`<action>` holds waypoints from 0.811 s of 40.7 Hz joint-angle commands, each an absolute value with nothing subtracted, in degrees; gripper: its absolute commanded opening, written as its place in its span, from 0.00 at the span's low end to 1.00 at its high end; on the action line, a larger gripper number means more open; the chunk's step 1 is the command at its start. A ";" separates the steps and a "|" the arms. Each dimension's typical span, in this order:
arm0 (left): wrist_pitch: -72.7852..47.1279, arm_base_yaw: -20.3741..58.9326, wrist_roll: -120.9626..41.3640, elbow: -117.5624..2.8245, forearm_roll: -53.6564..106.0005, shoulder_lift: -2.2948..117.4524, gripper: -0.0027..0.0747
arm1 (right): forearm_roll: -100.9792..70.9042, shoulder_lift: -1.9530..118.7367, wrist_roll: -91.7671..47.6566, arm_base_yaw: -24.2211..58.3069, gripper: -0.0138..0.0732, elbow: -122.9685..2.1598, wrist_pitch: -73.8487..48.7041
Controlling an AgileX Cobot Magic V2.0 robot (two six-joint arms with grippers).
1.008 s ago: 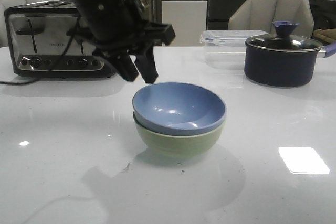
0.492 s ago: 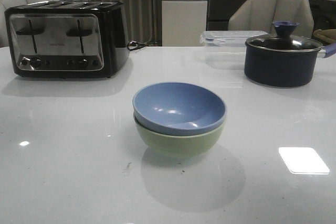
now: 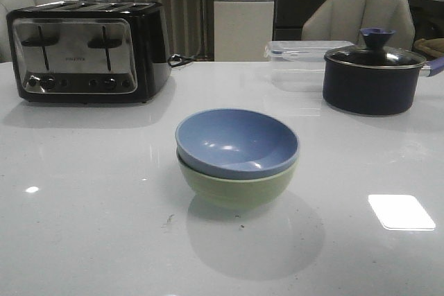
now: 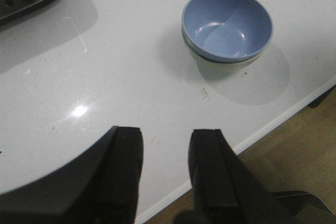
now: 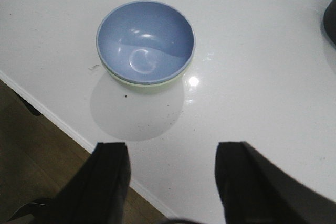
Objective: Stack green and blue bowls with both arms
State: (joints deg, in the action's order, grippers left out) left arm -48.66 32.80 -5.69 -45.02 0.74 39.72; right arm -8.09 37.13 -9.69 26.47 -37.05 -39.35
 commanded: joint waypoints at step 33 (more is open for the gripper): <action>-40.27 33.17 -5.24 -35.48 0.75 27.74 0.28 | -7.27 36.97 -10.01 26.45 0.33 -38.46 -38.22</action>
